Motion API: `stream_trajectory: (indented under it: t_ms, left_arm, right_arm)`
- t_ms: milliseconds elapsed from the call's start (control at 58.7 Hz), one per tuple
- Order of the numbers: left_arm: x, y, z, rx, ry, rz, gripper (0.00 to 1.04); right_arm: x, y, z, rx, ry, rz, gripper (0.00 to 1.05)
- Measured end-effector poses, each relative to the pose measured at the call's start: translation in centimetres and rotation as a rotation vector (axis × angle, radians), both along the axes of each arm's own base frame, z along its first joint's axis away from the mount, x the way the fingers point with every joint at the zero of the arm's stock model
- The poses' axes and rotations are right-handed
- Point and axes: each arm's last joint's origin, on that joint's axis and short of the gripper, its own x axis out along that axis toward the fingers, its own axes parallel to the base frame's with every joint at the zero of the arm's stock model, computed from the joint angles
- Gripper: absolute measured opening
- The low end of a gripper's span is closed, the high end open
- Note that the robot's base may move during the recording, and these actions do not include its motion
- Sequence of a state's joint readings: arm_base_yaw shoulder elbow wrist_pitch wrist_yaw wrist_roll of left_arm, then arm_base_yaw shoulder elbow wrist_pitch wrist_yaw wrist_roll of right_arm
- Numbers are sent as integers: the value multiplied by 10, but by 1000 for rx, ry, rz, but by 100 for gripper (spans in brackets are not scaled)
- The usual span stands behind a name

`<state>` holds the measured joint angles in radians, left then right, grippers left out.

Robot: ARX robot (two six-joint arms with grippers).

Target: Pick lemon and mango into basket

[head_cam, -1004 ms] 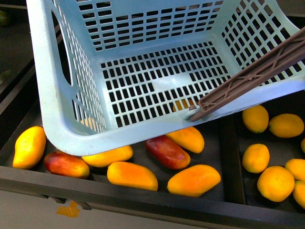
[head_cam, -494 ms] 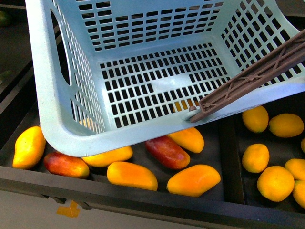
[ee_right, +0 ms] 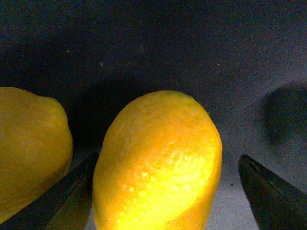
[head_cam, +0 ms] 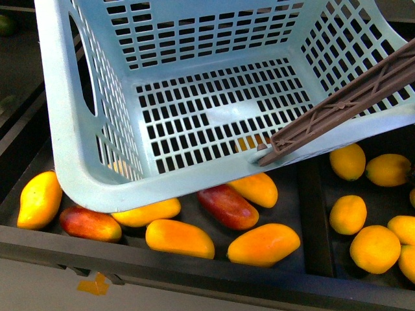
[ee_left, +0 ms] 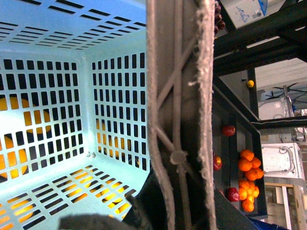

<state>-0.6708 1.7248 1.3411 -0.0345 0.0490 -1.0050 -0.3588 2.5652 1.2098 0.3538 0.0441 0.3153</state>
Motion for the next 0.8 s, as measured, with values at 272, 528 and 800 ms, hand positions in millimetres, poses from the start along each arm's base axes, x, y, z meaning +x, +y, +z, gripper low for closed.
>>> stream_trajectory:
  t_ms: [272,528,800]
  left_arm:
    - [0,0,0,-1,0,-1,5]
    - [0,0,0,0,0,0,5]
    - [0,0,0,0,0,-1,5]
  right_arm:
    - [-7,0,3,27,-20,13,52]
    - [-40,-11,58,84,-145,70,51]
    - [-81,-6,146,115,-326,169,50]
